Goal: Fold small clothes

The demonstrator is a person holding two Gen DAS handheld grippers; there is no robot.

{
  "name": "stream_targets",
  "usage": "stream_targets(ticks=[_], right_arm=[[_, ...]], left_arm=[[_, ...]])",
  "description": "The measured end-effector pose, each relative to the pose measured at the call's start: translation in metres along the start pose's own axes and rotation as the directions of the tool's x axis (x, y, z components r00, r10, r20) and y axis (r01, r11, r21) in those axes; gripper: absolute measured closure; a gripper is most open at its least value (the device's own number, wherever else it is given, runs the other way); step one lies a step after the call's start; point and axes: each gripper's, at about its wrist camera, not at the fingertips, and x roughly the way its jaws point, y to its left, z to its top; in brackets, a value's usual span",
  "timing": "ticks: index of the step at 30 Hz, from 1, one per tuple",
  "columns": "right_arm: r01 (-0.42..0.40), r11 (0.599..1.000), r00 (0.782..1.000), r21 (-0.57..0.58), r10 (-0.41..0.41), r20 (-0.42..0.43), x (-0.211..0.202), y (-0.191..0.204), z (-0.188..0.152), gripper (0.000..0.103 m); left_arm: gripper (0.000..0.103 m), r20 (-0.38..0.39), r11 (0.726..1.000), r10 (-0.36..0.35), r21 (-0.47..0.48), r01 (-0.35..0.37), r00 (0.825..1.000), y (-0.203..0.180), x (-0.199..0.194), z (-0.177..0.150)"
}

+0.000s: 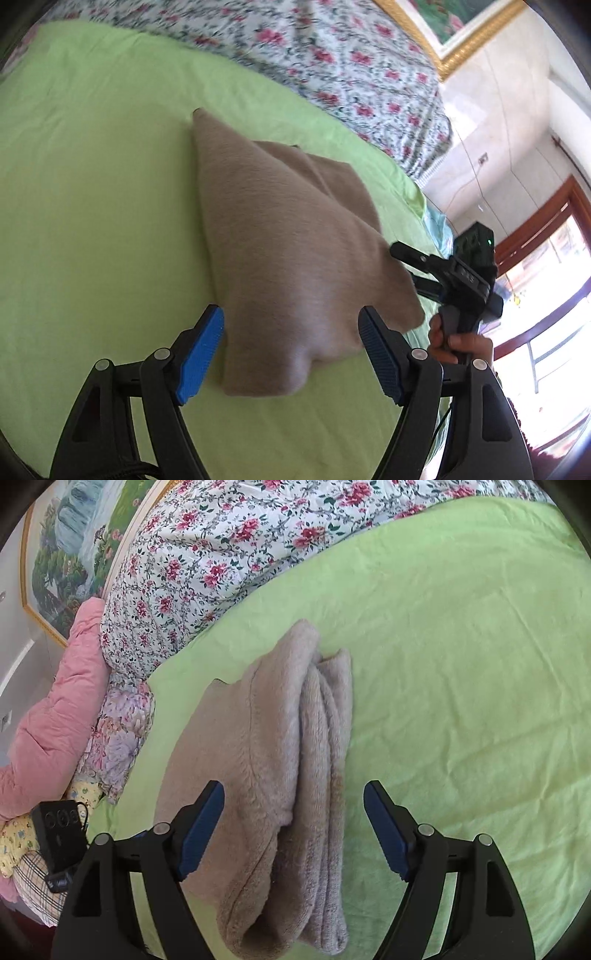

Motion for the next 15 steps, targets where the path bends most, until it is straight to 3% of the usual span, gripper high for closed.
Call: stream_targets(ticks=[15], right_arm=[[-0.041, 0.996, 0.999, 0.076, 0.042, -0.005, 0.011, -0.014, 0.005, 0.024]], left_arm=[[0.022, -0.086, 0.984, -0.084, -0.162, 0.069, 0.993, 0.036, 0.045, 0.035]])
